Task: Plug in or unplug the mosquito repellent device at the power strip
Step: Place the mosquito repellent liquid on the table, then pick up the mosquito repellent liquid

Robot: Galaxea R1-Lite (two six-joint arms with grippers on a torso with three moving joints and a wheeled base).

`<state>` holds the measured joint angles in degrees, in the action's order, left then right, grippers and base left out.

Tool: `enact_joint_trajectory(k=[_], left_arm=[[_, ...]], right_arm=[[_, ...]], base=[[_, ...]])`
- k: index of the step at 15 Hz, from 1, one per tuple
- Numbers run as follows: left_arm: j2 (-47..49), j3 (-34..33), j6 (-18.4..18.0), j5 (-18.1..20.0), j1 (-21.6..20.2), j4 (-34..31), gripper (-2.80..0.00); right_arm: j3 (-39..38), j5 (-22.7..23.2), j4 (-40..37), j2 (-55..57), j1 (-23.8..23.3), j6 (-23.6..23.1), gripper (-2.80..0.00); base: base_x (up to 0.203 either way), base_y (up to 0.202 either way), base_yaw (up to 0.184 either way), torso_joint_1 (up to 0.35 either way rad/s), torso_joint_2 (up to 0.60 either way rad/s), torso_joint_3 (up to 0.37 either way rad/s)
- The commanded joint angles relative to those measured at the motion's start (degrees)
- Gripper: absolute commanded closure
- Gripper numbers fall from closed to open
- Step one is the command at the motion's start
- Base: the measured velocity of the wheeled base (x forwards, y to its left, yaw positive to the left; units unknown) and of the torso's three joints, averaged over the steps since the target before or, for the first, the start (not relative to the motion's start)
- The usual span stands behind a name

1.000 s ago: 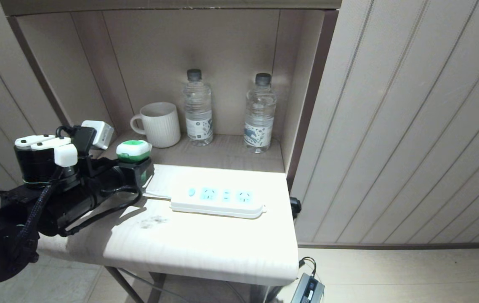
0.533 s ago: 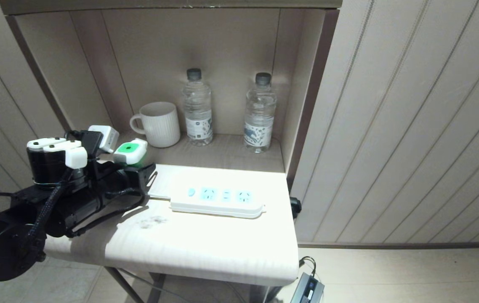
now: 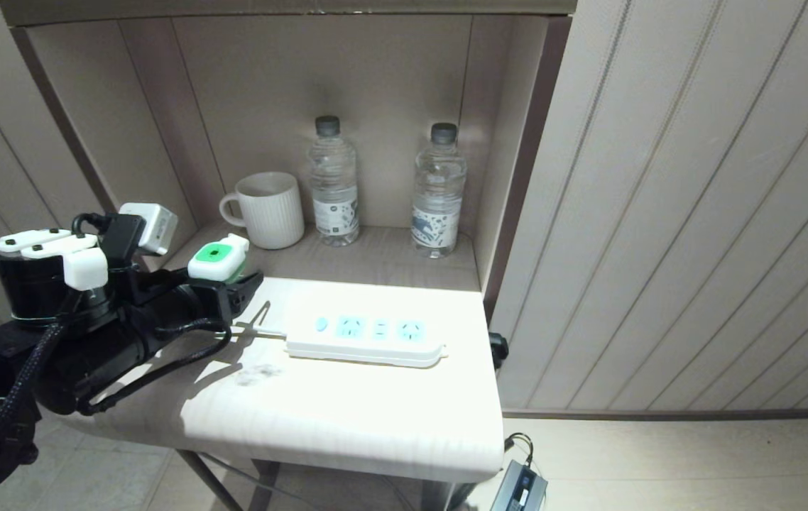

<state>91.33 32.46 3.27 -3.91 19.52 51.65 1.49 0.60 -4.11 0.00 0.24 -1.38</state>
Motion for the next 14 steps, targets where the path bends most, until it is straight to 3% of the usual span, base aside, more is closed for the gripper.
enact_joint_trajectory(k=[1,6,7,11,14], left_arm=[[-4.6,-1.6,-0.1,0.1,0.4,0.3,-2.8],[-20.7,-6.7,-1.3,1.6,1.9,-1.1,-2.8],[-24.0,-7.7,-2.1,2.1,2.1,-1.5,0.0],[-36.3,-10.2,-5.7,1.4,1.7,-5.6,0.0],[-47.1,-11.5,-7.0,1.7,-4.5,-21.9,0.0]], right_arm=[[0.0,0.0,0.0,0.0,0.0,0.0,0.0],[0.0,0.0,0.0,0.0,0.0,0.0,0.0],[0.0,0.0,0.0,0.0,0.0,0.0,0.0],[0.0,0.0,0.0,0.0,0.0,0.0,0.0],[0.0,0.0,0.0,0.0,0.0,0.0,0.0]], base=[[0.0,0.0,0.0,0.0,0.0,0.0],[0.0,0.0,0.0,0.0,0.0,0.0],[0.0,0.0,0.0,0.0,0.0,0.0],[0.0,0.0,0.0,0.0,0.0,0.0],[0.0,0.0,0.0,0.0,0.0,0.0]])
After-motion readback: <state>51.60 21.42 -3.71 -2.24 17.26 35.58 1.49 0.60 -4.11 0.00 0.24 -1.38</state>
